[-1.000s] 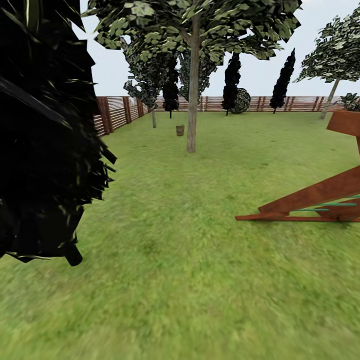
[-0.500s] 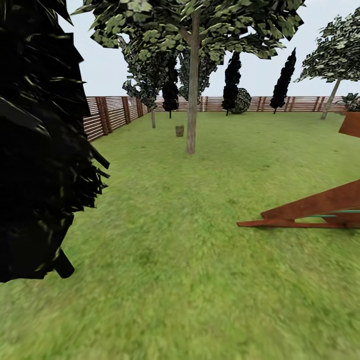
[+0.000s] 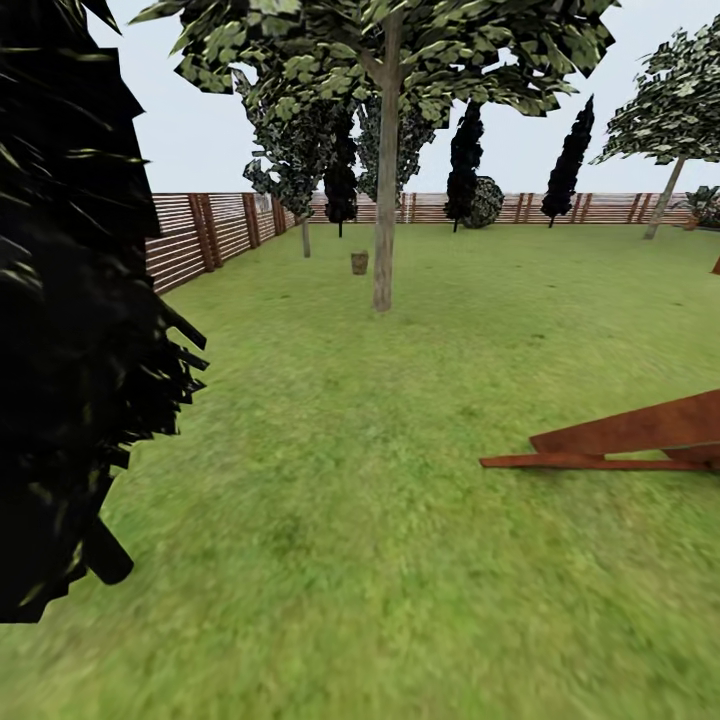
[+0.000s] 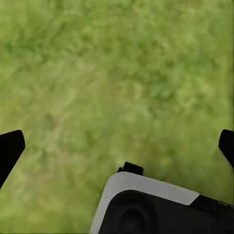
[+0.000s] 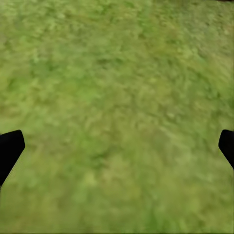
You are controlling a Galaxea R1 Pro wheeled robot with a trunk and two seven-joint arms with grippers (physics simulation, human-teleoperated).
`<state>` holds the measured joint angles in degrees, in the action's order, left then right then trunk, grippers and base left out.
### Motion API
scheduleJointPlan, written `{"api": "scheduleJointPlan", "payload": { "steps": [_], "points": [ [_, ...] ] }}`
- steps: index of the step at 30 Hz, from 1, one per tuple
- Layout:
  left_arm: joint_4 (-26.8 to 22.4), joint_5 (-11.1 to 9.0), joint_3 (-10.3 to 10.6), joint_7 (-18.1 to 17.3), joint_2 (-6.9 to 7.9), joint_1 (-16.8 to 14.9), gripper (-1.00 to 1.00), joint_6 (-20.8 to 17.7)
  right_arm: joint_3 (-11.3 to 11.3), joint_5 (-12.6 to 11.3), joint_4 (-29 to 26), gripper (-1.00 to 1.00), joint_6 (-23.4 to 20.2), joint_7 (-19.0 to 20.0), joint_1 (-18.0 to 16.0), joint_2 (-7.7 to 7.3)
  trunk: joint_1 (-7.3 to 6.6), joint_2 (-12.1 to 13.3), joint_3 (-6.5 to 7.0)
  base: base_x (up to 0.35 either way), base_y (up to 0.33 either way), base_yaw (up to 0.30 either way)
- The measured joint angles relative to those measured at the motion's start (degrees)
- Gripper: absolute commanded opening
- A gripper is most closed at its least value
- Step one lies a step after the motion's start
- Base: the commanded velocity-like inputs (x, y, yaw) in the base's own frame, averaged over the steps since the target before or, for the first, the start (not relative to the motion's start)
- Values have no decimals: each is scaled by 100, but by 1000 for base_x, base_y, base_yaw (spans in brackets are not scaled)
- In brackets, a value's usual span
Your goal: Take the three Easter eggs out of the wicker basket on the lawn in the garden, then place them on the lawn next to a single tree (choose any tree) so that all three eggs are next to the same tree and none are left in the basket.
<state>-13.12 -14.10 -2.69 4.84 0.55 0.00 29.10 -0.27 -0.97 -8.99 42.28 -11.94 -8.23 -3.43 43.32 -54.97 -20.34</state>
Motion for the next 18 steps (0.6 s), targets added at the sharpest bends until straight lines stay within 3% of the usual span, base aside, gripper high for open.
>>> {"api": "scheduleJointPlan", "payload": {
  "steps": [18],
  "points": [
    [1, 0, 0, 0, 0, 0, 100, 0, 0, -8, 0, 100, 0, -1, 0, 0, 0, 0, 0, 321, 0, 0]
  ]
}}
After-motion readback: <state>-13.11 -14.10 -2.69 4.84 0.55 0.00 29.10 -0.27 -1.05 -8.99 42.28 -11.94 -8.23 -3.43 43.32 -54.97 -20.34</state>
